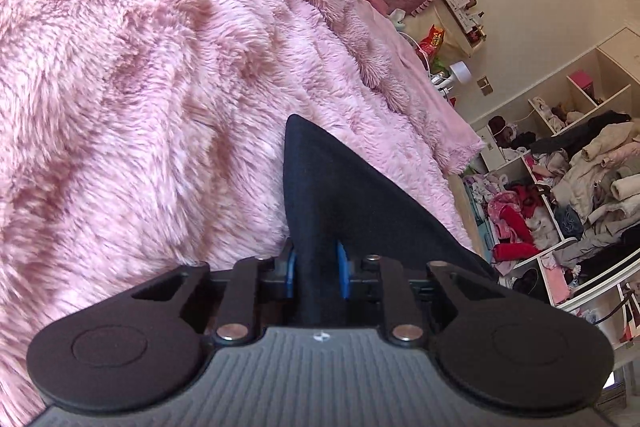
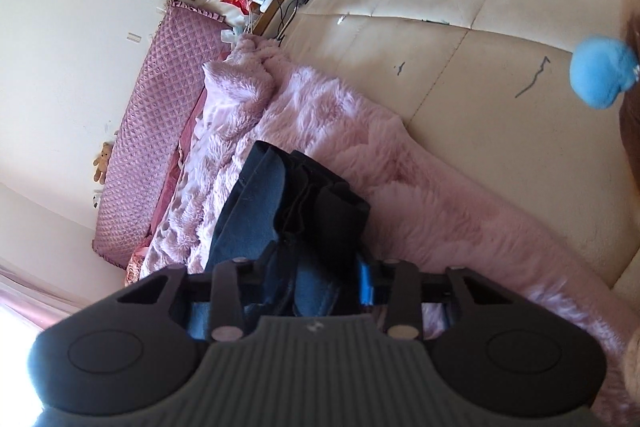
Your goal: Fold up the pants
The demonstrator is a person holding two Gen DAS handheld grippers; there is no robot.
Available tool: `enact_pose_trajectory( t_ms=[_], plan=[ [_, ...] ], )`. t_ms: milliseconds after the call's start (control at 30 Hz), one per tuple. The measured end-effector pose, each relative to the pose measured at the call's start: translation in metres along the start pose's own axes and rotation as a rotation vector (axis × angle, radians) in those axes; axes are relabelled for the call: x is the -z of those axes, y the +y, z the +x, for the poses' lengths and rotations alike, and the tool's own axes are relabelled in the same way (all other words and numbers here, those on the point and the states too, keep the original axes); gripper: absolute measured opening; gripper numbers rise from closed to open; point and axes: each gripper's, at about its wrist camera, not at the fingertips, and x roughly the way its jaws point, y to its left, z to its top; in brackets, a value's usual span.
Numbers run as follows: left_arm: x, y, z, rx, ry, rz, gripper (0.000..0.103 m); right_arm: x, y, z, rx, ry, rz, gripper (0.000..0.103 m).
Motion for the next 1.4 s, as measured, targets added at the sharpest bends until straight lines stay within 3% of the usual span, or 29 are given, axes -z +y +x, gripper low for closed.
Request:
enact_pose_trajectory(
  t_ms=[133,400,667,933,1100,1200,1267,1333,1400],
  plan=[
    [-0.006,-0.025,-0.013,-0.013,-0.037,0.051,0.012,-0.005,0.028,-0.015,-0.021,-0.027,-0.109,0.02],
    [-0.027,-0.083,-0.073,-0.055,-0.091,0.167,0.01,-0.002,0.127,-0.052,-0.003,-0.038,-0.311,0.017],
    [-0.024,-0.084,-0.195,-0.148,-0.056,0.227,0.01,0.065,0.17,-0.134,-0.066,0.003,-0.294,0.017],
    [0.032,-0.034,-0.266,-0.234,0.034,0.228,0.01,0.182,0.136,-0.217,-0.108,0.053,-0.254,0.017],
    [0.07,0.008,-0.27,-0.308,0.089,0.222,0.01,0.239,0.089,-0.244,-0.055,0.094,-0.225,0.017],
    [0.085,0.029,-0.264,-0.348,0.101,0.177,0.013,0.254,0.064,-0.248,-0.01,0.1,-0.19,0.017],
    [0.09,0.033,-0.258,-0.419,0.107,0.176,0.026,0.258,0.053,-0.247,0.014,0.103,-0.166,0.017],
    [0.095,0.028,-0.256,-0.537,0.114,0.231,0.031,0.258,0.047,-0.245,0.04,0.099,-0.174,0.016],
    [0.1,0.014,-0.259,-0.597,0.1,0.297,0.04,0.259,0.044,-0.241,0.061,0.097,-0.18,0.016]
  ],
)
